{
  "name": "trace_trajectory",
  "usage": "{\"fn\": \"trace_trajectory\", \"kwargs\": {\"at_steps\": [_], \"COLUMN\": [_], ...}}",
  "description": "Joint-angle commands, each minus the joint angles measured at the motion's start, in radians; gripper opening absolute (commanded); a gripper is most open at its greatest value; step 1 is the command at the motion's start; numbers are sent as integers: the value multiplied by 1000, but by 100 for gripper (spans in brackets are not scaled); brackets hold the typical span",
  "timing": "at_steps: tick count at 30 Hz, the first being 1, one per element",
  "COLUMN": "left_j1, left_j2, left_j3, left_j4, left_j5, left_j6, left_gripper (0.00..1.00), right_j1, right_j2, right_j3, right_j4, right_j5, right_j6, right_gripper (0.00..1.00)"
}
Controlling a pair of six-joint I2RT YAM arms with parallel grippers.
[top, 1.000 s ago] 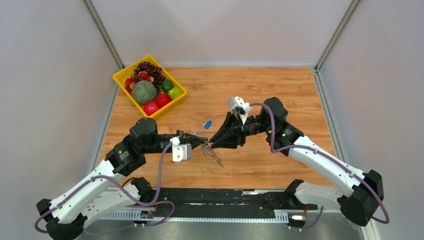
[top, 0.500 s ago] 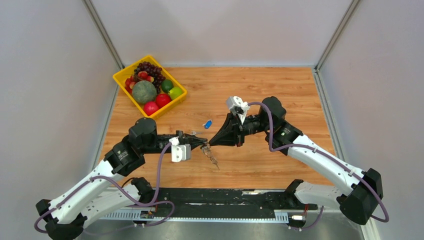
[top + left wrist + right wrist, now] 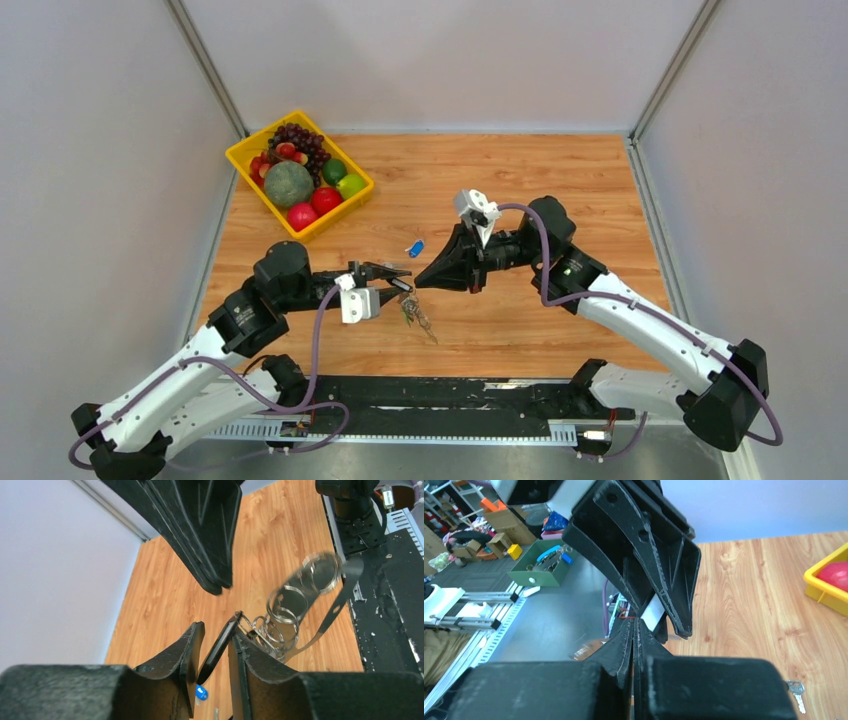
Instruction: Remove the keys from the keyring
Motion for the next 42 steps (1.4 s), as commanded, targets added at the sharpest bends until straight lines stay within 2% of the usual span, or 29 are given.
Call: {"fn": "trace_trajectory", "kwargs": {"at_steps": [1, 3, 5, 6, 8, 10, 11, 12, 13, 15, 16, 17, 18, 19, 22, 24, 25, 26, 28, 29, 32, 36, 38, 40, 42], "left_j1": [-5, -6, -6, -6, -4, -5, -5, -6, -6, -6, -5, -6, -6, -5, -6, -5, -5, -6, -6, -6, -6, -5, -5, -4, -3], "left_j2": [-48, -60, -66, -64, -59, -46, -42, -34, -28, -4, 16, 27, 45, 53, 74, 79, 80, 81, 83, 84, 87, 43, -6, -54, -95], "left_j3": [-32, -45, -55, -57, -62, -60, -59, -57, -57, -58, -58, -59, -61, -63, -74, -91, -98, -117, -154, -171, -265, -479, -566, -621, -647], "left_j4": [66, 63, 61, 62, 59, 52, 49, 40, 36, 19, 10, 11, 14, 21, 42, 65, 83, 92, 123, 151, 222, 491, 586, 582, 559], "left_j5": [-26, -46, -79, -99, -109, -106, -110, -124, -135, -177, -217, -237, -271, -287, -354, -381, -393, -397, -402, -404, -374, -353, -416, -524, -599], "left_j6": [-47, -60, -79, -89, -94, -98, -99, -104, -110, -131, -166, -213, -238, -290, -404, -513, -590, -631, -755, -861, -1052, -1295, -1374, -1446, -1445], "left_gripper": [36, 37, 27, 16, 2, 0, 0, 0, 0, 2, 10, 22, 28, 33, 35, 41, 50, 55, 86, 96, 100, 100, 100, 100, 100], "right_j1": [5, 6, 6, 5, 6, 4, 4, 5, 5, 5, 4, 4, 4, 4, 5, 5, 4, 5, 4, 5, 4, 5, 5, 5, 5], "right_j2": [-43, -45, -39, -35, -32, -40, -48, -58, -70, -96, -110, -127, -143, -155, -186, -226, -257, -288, -361, -390, -447, -458, -466, -479, -491], "right_j3": [4, -10, -16, -22, -37, -61, -76, -89, -105, -140, -163, -184, -209, -226, -233, -270, -298, -334, -412, -448, -506, -563, -586, -607, -629], "right_j4": [111, 135, 141, 141, 137, 125, 114, 97, 74, 28, 5, -22, -44, -71, -233, -280, -287, -290, -291, -296, -391, -542, -607, -660, -679], "right_j5": [56, 69, 82, 89, 120, 155, 178, 210, 246, 361, 441, 518, 577, 628, 725, 769, 791, 815, 829, 837, 858, 843, 842, 865, 874], "right_j6": [66, 85, 91, 93, 96, 90, 85, 76, 68, 71, 109, 138, 166, 200, 234, 253, 276, 310, 364, 388, 469, 568, 601, 639, 662], "right_gripper": [0, 0, 0, 0, 0, 0, 3, 9, 20, 51, 80, 96, 99, 100, 100, 100, 100, 100, 100, 99, 93, 87, 85, 83, 79]}}
